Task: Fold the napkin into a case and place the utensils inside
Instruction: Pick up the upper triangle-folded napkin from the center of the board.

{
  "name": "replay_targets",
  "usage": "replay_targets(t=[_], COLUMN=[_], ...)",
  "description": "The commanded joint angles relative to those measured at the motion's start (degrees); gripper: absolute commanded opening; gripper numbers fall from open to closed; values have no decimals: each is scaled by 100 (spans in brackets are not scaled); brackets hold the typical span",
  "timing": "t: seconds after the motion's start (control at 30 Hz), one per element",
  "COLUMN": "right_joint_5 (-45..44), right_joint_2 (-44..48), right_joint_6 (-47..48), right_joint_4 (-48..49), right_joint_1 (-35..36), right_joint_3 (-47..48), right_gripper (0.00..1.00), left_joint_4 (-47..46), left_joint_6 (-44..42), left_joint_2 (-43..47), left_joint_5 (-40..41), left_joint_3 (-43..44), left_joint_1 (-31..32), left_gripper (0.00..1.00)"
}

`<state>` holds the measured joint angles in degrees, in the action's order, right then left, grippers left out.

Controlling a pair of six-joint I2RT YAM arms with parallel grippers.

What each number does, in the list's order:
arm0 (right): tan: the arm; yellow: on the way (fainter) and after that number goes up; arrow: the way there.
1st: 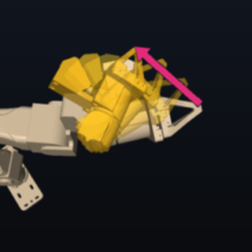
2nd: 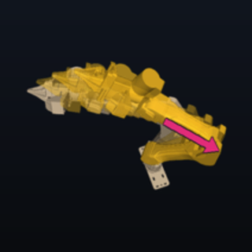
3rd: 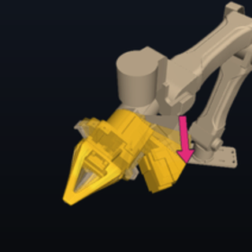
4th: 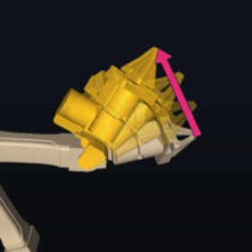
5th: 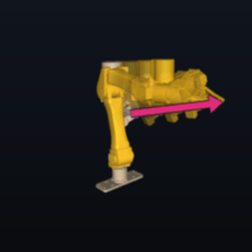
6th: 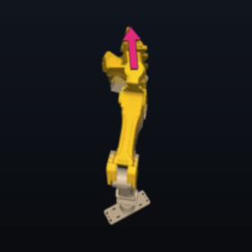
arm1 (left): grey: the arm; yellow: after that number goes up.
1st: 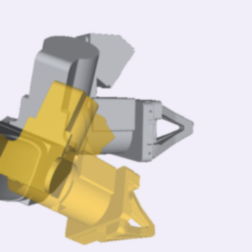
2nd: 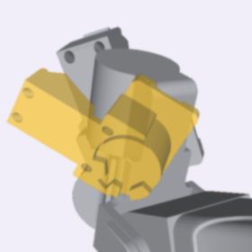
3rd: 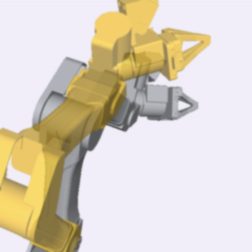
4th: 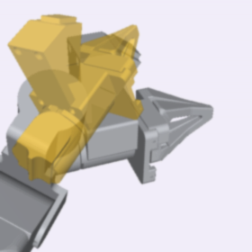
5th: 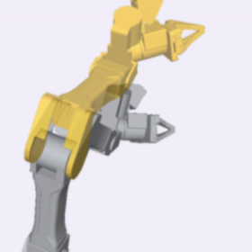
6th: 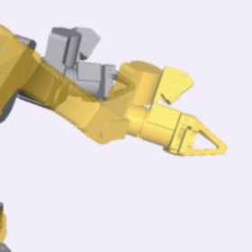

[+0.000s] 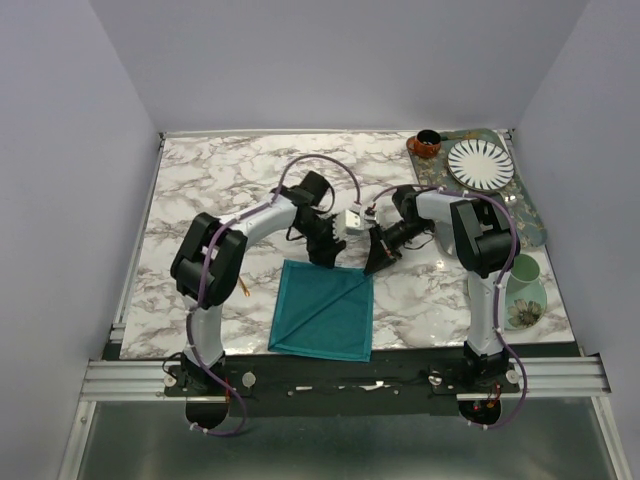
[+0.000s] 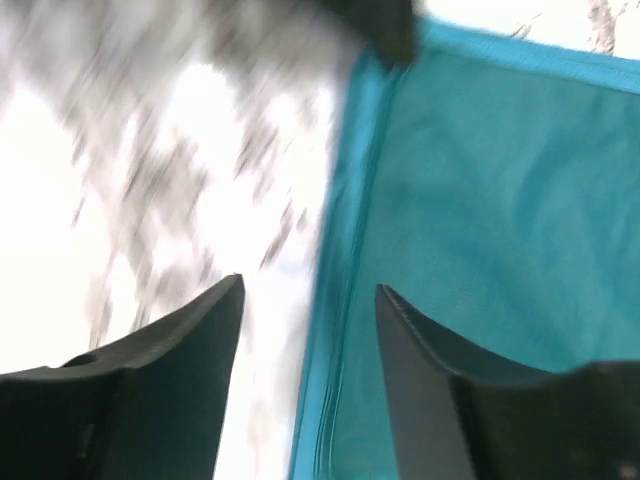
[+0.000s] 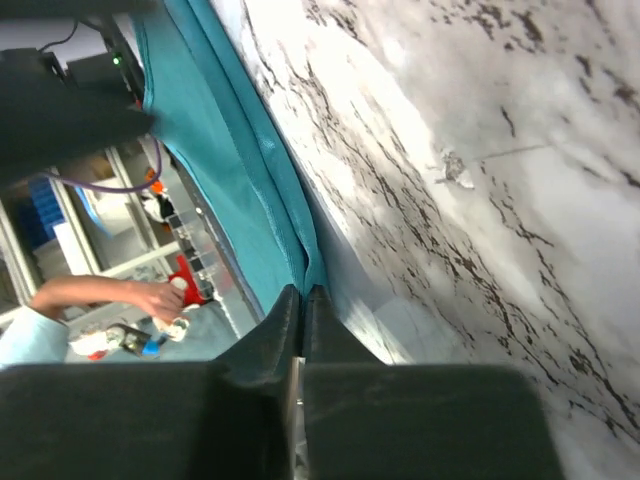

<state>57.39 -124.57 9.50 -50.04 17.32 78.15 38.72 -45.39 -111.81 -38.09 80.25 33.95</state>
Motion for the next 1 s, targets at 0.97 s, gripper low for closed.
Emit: replay_targets(t=[0.97], right_joint_5=[-1880], right_joint_2=[2270], right_joint_6=[1036], right_joint_4=[1321], right_joint_1=[1142], right_joint_3=[-906], right_gripper=[1], left_joint_4=[1454], left_joint_6=[-1430], left_joint_2=[2], left_joint_5=[-1272], left_joint_3=[148], left_joint_1=[-1814], left_gripper=[86])
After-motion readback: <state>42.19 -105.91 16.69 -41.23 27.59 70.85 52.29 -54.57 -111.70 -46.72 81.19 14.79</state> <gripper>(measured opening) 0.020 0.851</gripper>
